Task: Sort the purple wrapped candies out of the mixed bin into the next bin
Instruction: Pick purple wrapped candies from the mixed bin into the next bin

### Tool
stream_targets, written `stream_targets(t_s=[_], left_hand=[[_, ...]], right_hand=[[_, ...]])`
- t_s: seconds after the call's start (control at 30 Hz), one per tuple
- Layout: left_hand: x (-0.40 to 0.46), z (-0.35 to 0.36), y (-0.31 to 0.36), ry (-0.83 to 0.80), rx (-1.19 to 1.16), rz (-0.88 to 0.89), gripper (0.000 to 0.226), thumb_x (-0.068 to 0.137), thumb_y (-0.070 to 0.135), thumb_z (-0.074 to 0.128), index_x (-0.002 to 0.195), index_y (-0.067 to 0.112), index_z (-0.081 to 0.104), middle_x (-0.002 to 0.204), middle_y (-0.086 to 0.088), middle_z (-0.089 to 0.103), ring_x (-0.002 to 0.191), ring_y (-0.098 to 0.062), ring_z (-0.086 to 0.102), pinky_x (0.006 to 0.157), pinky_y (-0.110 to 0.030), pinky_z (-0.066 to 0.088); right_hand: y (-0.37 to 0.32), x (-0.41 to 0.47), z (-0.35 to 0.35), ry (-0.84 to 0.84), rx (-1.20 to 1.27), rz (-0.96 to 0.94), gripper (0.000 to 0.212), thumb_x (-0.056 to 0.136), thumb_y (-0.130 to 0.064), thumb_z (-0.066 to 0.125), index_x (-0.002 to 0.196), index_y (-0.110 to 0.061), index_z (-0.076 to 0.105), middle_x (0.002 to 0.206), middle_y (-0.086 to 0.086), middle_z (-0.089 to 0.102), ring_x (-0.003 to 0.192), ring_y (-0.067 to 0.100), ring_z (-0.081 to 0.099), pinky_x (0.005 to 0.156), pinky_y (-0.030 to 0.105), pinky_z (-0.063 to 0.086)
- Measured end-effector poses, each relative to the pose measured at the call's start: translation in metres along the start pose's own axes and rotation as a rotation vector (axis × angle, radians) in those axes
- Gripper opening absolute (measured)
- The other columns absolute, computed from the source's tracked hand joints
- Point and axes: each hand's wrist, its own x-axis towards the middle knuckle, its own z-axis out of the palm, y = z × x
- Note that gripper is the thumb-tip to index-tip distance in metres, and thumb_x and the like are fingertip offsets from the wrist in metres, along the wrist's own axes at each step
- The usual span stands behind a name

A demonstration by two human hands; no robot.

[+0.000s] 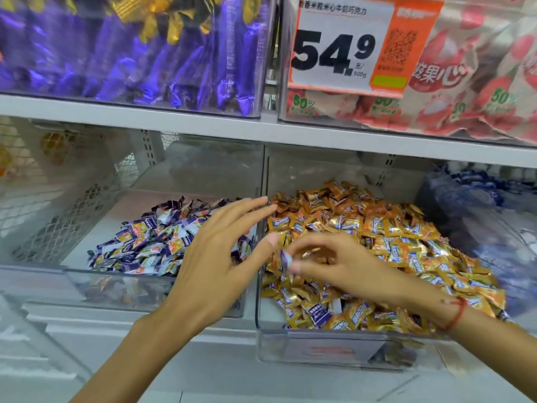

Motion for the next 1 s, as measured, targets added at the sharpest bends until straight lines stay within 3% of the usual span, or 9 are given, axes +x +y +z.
stream_targets(t_s=[0.13,0.23,0.33,0.47,0.57,0.67,0.77,0.9,1.0], left_hand=[[0.001,0.005,0.013,-0.051,-0.112,0.035,0.054,0.086,0.058,0.053,0.137,0.043,0.047,0.139,0.027,0.048,0.134,0.006,0.035,0.112,-0.031,0.033],[0.000,0.010,0.024,0.025,-0.266,0.003,0.046,0.082,0.049,0.067,0.126,0.039,0.058,0.121,0.027,0.062,0.117,0.006,0.054,0.099,-0.014,0.041],[0.001,0.010,0.032,0.126,-0.361,-0.023,0.029,0.074,0.037,0.073,0.102,0.033,0.067,0.099,0.023,0.069,0.099,0.001,0.064,0.087,-0.012,0.046],[0.004,0.009,0.031,0.232,-0.402,-0.105,0.018,0.074,0.034,0.073,0.088,0.034,0.062,0.087,0.022,0.070,0.085,0.000,0.067,0.077,-0.009,0.047],[0.005,0.008,0.030,0.241,-0.417,-0.151,0.018,0.076,0.033,0.071,0.089,0.031,0.059,0.087,0.020,0.070,0.084,-0.001,0.066,0.076,-0.010,0.047],[0.004,0.008,0.028,0.246,-0.414,-0.165,0.020,0.077,0.036,0.069,0.091,0.027,0.059,0.088,0.017,0.071,0.088,-0.003,0.066,0.079,-0.012,0.047],[0.005,0.006,0.027,0.231,-0.370,-0.150,0.017,0.080,0.036,0.067,0.096,0.030,0.064,0.092,0.022,0.070,0.092,0.002,0.065,0.082,-0.009,0.046],[0.007,0.004,0.025,0.202,-0.294,-0.145,0.015,0.089,0.038,0.059,0.102,0.037,0.066,0.096,0.023,0.069,0.097,0.002,0.063,0.085,-0.019,0.048],[0.009,0.008,0.021,0.189,-0.255,-0.145,0.013,0.098,0.039,0.051,0.102,0.033,0.062,0.094,0.016,0.068,0.090,-0.009,0.064,0.081,-0.038,0.051]], right_hand=[[-0.028,-0.006,-0.008,0.148,0.464,0.158,0.028,0.078,-0.038,0.064,0.100,-0.023,0.073,0.103,-0.014,0.073,0.097,0.001,0.067,0.085,0.019,0.054],[-0.037,-0.005,-0.005,0.133,0.547,0.184,0.036,0.074,-0.044,0.064,0.102,-0.023,0.074,0.107,-0.011,0.073,0.100,0.004,0.066,0.091,0.025,0.052],[-0.039,-0.006,-0.009,0.110,0.504,0.165,0.034,0.081,-0.044,0.059,0.100,-0.021,0.074,0.104,-0.007,0.073,0.096,0.007,0.067,0.086,0.024,0.054],[-0.006,-0.013,-0.021,-0.009,-0.170,-0.034,0.015,0.091,-0.023,0.065,0.104,-0.024,0.073,0.101,-0.012,0.069,0.094,-0.001,0.061,0.081,0.017,0.048],[0.023,-0.016,-0.012,-0.368,-0.721,-0.151,0.041,0.090,-0.016,0.060,0.122,-0.042,0.064,0.131,-0.015,0.052,0.120,0.001,0.039,0.096,0.022,0.031],[0.029,-0.009,-0.005,-0.359,-0.927,-0.291,0.041,0.087,-0.023,0.057,0.124,-0.041,0.063,0.128,-0.007,0.051,0.118,0.013,0.040,0.092,0.029,0.033],[0.026,-0.001,-0.014,-0.315,-0.782,-0.181,0.029,0.095,-0.043,0.054,0.115,-0.027,0.069,0.123,-0.006,0.051,0.111,0.007,0.043,0.091,0.031,0.041],[0.018,-0.003,-0.038,-0.273,-0.414,-0.002,0.031,0.095,-0.032,0.055,0.102,-0.007,0.072,0.124,0.000,0.051,0.102,-0.010,0.046,0.085,0.009,0.038],[0.003,-0.014,-0.049,-0.074,-0.088,0.129,0.026,0.091,-0.035,0.059,0.099,-0.015,0.073,0.108,0.011,0.064,0.097,0.017,0.063,0.082,0.032,0.053]])
